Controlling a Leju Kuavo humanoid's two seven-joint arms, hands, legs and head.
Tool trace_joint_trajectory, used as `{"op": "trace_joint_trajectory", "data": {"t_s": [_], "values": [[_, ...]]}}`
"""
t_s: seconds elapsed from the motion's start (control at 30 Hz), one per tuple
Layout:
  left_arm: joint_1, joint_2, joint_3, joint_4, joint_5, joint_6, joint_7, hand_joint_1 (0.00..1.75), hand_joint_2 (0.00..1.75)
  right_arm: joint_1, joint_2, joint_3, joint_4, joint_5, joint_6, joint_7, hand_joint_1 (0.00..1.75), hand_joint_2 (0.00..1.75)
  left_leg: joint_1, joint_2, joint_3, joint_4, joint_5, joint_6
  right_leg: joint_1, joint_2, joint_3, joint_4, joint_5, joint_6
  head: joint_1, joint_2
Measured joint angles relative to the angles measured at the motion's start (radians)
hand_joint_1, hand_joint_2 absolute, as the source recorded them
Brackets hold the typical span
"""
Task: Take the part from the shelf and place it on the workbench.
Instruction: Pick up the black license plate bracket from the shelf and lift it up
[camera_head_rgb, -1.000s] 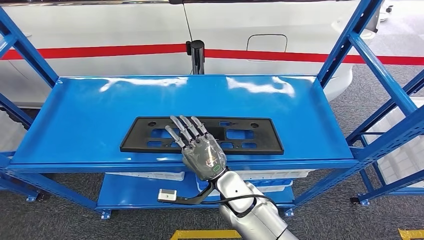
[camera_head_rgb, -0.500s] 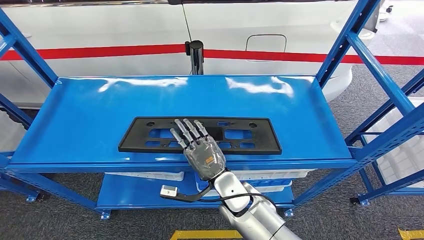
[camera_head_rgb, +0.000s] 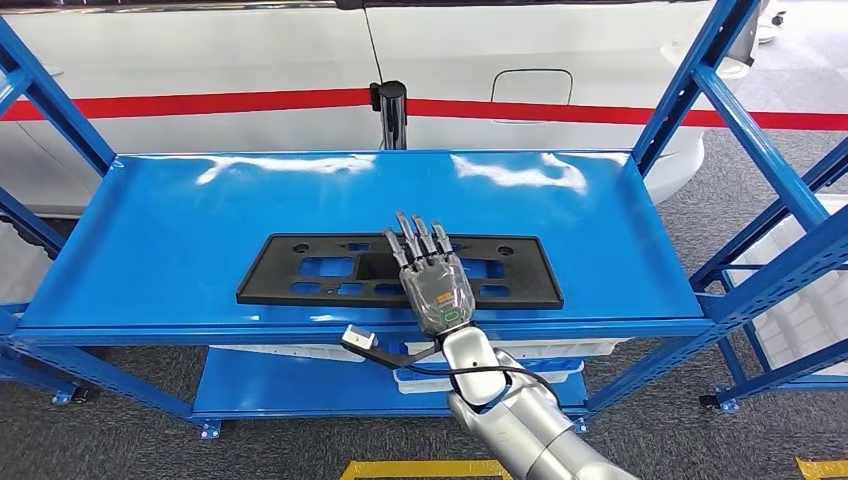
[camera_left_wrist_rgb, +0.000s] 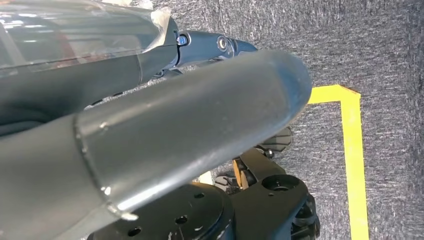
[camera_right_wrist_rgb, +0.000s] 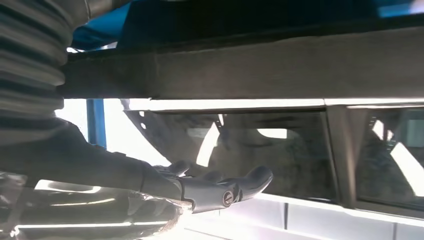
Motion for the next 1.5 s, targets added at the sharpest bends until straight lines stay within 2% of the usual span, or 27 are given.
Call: {"op": "trace_joint_trajectory", "data": {"t_s": [0.3,0.67,1.3,1.43,1.5], "values": [[-0.003,-0.003,0.000,0.000,-0.004,0.000,0.000,0.00,0.00,-0.005,-0.008,0.002,0.012,0.000,-0.010,0.013,0.00,1.75,0.000,0.000,0.001,0.000,0.000,0.000,0.000,0.000,0.001,0.000,0.000,0.000,0.000,0.000],[-0.014,-0.004,0.000,0.000,-0.012,-0.001,0.011,0.00,0.00,-0.016,-0.030,0.015,0.032,0.000,-0.008,0.106,0.00,1.75,0.000,0.000,0.003,0.000,0.000,0.000,0.000,0.000,0.003,0.000,0.000,0.000,0.000,0.000],[-0.025,-0.016,0.003,0.000,-0.007,0.000,0.021,0.00,0.00,-0.032,-0.041,0.019,0.079,0.000,0.027,0.134,0.00,1.75,0.000,0.000,0.012,0.000,-0.002,0.001,0.000,0.000,0.002,-0.001,-0.001,0.000,0.000,0.000],[-0.024,-0.025,0.018,0.000,0.015,-0.001,0.029,0.00,0.00,-0.033,-0.043,0.020,0.082,0.000,0.026,0.118,0.14,1.75,0.000,0.000,0.013,0.000,-0.002,0.001,0.000,0.000,0.003,-0.001,-0.001,0.000,0.000,0.000],[-0.024,-0.028,0.030,0.000,0.032,0.001,0.030,0.00,0.00,-0.036,-0.040,0.022,0.092,0.000,0.022,0.102,0.16,1.75,0.000,0.000,0.014,0.000,-0.002,0.002,0.000,0.000,0.004,-0.001,-0.001,0.000,0.000,0.000]]}}
